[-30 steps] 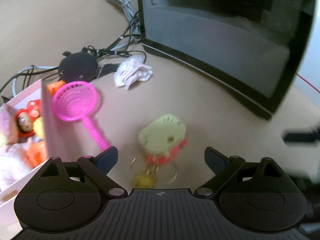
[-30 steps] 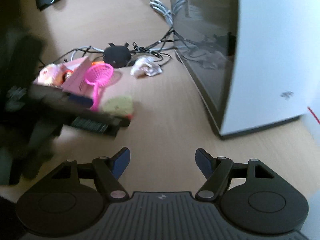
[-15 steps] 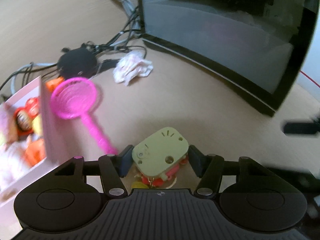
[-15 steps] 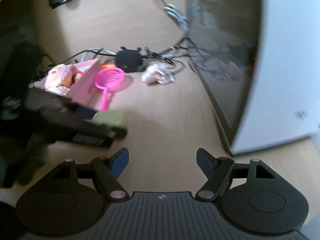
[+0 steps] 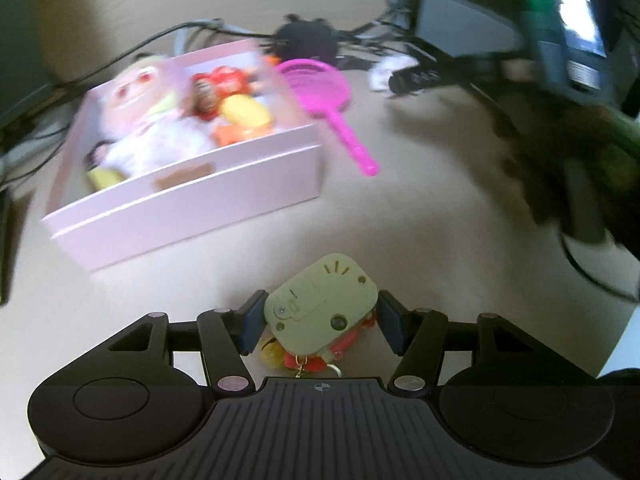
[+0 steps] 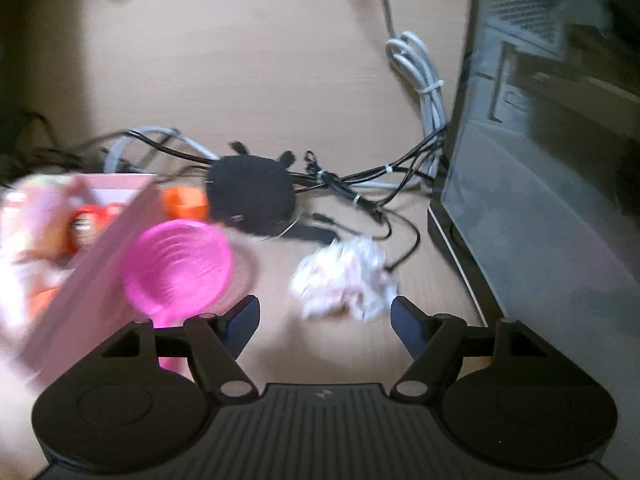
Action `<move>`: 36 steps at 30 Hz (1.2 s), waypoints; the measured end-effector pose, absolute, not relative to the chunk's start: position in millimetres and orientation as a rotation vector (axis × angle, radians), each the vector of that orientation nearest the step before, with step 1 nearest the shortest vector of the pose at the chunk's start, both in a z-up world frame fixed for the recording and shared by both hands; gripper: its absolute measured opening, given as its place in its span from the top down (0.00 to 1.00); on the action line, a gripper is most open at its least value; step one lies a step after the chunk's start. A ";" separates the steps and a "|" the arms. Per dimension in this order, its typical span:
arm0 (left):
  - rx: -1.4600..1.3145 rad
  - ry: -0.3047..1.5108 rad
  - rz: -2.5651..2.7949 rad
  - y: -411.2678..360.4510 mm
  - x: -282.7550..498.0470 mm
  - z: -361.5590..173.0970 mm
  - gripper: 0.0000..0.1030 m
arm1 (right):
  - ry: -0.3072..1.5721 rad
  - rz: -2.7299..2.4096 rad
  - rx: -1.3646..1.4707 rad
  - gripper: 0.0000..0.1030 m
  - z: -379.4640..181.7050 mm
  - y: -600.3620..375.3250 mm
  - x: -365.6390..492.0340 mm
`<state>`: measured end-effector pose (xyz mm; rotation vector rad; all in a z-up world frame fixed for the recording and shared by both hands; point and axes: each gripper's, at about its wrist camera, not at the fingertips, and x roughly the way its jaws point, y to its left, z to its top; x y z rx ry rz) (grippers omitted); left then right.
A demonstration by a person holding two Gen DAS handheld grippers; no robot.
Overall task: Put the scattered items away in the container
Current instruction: 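Grasp the white crumpled cloth with the right tool while the left tool holds the keychain toy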
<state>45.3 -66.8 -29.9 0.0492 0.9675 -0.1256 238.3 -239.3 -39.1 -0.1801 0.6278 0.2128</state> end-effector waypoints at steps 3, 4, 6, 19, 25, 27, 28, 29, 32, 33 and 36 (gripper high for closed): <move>0.017 0.969 -0.083 -55.4 34.7 -24.6 0.38 | 0.651 0.172 -0.198 0.25 -53.0 -236.3 269.6; 0.008 0.970 -0.070 -52.2 31.9 -23.2 0.38 | 0.664 0.167 -0.188 0.27 -56.2 -238.1 277.2; -0.007 0.973 -0.042 -45.6 25.4 -19.3 0.38 | 0.689 0.177 -0.151 0.46 -59.0 -243.4 286.0; -0.014 0.972 -0.067 -29.7 9.3 -8.0 0.38 | 0.664 0.306 -0.110 0.68 -20.5 -254.1 191.3; 0.028 0.962 -0.127 -31.1 1.5 -8.6 0.38 | 0.754 0.432 -0.119 0.67 -20.9 -238.0 119.3; 0.038 0.963 -0.141 -28.8 -1.2 -10.4 0.38 | 0.779 0.464 -0.131 0.67 -24.9 -230.5 100.1; 0.042 0.963 -0.147 -27.6 -2.6 -11.4 0.38 | 0.791 0.479 -0.136 0.67 -26.9 -226.4 90.1; 0.050 0.963 -0.154 -26.2 -3.9 -13.0 0.38 | 0.803 0.491 -0.138 0.67 -29.0 -222.1 81.0; 0.076 0.965 -0.153 -18.3 -5.7 -23.2 0.38 | 0.828 0.512 -0.150 0.67 -35.7 -207.8 62.9; 0.079 0.968 -0.148 -14.8 -5.9 -27.0 0.38 | 0.833 0.516 -0.156 0.67 -37.8 -202.5 58.0; 0.075 0.977 -0.136 -4.1 -5.3 -35.1 0.38 | 0.834 0.522 -0.172 0.67 -39.8 -189.2 44.5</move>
